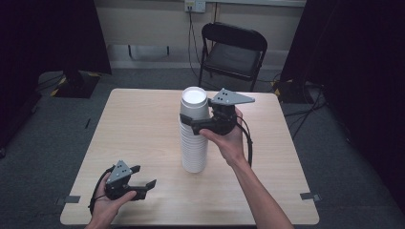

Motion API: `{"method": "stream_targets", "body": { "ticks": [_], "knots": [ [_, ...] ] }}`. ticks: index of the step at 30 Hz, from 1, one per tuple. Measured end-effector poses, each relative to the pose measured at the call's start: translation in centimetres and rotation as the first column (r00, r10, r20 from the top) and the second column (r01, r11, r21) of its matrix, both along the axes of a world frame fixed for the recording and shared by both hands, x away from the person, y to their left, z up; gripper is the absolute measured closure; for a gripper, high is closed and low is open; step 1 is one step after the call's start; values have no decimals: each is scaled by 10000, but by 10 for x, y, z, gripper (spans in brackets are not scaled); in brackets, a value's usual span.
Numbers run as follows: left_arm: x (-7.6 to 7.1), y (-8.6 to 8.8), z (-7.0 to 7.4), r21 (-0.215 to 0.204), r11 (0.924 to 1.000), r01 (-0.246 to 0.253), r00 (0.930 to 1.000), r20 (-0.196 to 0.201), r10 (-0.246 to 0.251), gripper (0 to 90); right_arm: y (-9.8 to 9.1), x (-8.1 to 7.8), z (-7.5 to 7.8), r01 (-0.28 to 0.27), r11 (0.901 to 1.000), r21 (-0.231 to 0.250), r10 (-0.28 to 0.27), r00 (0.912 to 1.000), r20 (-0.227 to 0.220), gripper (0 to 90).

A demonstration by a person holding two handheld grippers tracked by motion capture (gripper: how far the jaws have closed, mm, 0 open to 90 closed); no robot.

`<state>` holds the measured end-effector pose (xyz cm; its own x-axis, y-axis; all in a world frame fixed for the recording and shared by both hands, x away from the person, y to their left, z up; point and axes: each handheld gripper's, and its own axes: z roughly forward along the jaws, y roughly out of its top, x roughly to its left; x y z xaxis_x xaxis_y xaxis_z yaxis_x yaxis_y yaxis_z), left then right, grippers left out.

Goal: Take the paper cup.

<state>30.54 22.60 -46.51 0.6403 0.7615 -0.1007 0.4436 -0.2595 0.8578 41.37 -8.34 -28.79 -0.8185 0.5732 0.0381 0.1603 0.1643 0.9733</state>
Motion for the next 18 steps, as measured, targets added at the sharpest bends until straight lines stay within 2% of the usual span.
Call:
{"method": "stream_targets", "body": {
  "ticks": [10,18],
  "knots": [
    [0,0,0,11,10000,-11,10000,-7,11,168,2,1,-3,75,9998,-168,-74,10000,55,118],
    [0,0,0,7,10000,-17,10000,-13,17,168,3,-2,1,183,9993,-316,-173,9993,325,137]
  ]
}}
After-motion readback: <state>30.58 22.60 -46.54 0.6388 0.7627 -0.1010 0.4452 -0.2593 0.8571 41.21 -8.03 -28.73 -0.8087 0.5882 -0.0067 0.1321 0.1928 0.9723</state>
